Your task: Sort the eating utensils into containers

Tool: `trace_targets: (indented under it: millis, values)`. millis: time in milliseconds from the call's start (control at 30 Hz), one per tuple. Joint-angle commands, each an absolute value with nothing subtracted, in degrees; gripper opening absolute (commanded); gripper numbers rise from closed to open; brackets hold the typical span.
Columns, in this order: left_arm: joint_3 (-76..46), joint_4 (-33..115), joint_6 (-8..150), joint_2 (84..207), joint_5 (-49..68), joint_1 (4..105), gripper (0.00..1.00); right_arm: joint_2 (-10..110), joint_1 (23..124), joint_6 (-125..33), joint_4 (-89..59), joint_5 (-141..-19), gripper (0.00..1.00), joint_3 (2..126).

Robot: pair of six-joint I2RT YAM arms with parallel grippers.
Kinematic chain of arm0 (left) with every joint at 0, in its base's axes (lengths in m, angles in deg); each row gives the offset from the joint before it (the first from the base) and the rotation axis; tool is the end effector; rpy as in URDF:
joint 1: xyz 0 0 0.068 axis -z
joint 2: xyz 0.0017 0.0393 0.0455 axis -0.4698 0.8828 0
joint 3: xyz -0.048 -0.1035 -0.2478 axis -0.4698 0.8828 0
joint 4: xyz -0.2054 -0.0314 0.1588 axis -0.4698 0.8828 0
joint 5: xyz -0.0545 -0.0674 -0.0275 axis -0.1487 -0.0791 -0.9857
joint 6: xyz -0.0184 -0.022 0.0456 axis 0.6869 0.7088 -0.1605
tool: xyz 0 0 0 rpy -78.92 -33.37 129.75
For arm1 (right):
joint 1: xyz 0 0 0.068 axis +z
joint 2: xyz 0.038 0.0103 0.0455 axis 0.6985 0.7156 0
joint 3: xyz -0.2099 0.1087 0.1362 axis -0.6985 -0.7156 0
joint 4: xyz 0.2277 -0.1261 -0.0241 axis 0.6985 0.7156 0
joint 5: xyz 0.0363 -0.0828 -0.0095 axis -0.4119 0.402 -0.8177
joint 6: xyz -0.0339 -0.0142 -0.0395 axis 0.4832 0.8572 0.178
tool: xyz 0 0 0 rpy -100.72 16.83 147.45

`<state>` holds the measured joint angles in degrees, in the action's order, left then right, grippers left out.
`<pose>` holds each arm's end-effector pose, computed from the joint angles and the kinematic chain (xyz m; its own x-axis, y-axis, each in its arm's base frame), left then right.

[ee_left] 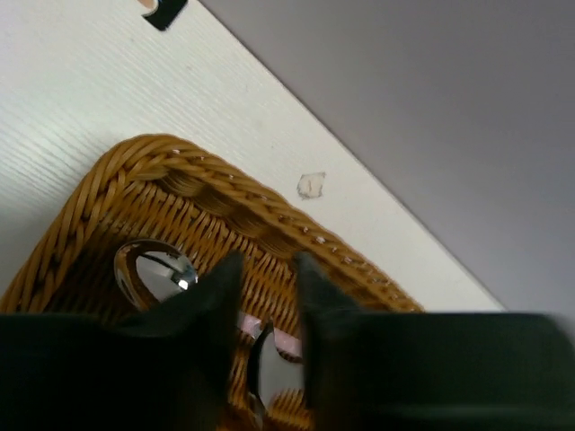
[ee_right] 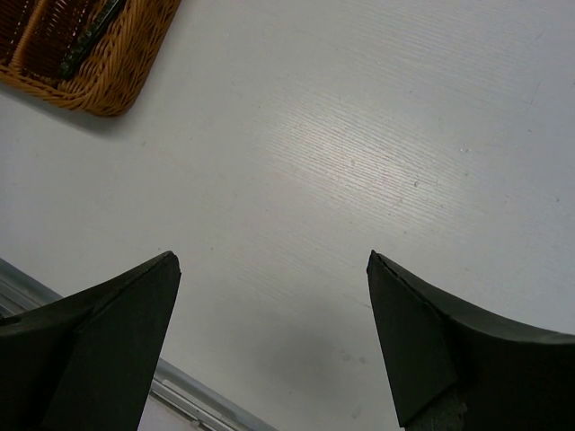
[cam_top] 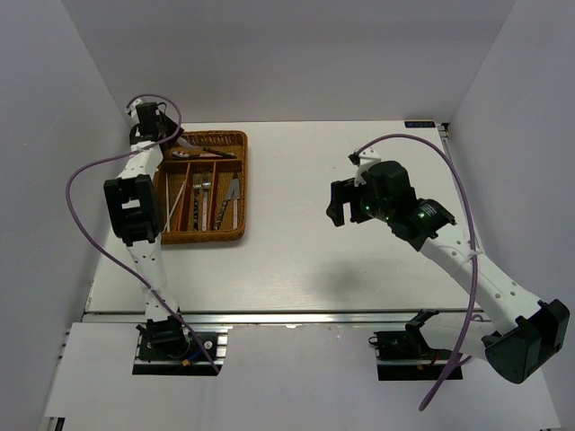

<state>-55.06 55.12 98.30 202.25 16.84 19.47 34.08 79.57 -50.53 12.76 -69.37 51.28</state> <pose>0.5359 0.0800 0.2232 -0.3196 -0.6872 -0.6524 -0.4374 0.7178 -0.5417 0.2051 0.1431 0.3482 -0.5166 -0.1227 -0.8474 -0.4513 0.8801 0.1477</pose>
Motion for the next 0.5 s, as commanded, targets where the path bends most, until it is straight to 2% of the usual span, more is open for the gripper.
trace_targets:
  millis: [0,33,100,133,167,333,467]
  values:
    - [-51.3,49.8,102.0,196.9,13.5,19.1,0.48,34.5,79.3,-49.9,12.6,-69.9,0.89,52.4]
    - [-49.2,49.2,102.2,195.9,12.9,19.2,0.62,34.6,79.3,-49.9,12.4,-70.0,0.89,52.3]
    - [-48.1,48.6,102.2,194.7,12.8,19.2,0.71,34.8,79.3,-50.0,12.5,-70.0,0.89,52.1]
    - [-47.7,48.8,102.0,193.3,13.1,19.2,0.89,34.9,79.3,-50.0,12.4,-69.9,0.89,52.1]
    - [-48.0,49.8,100.8,192.6,13.8,19.2,0.98,34.9,79.3,-50.1,12.4,-69.9,0.89,52.1]
    - [-51.8,54.4,96.2,186.2,16.8,19.3,0.98,34.4,79.3,-51.0,12.4,-68.7,0.89,52.4]
    - [-57.6,63.7,90.1,181.2,23.0,19.5,0.98,33.2,79.2,-53.1,12.2,-65.7,0.89,52.4]
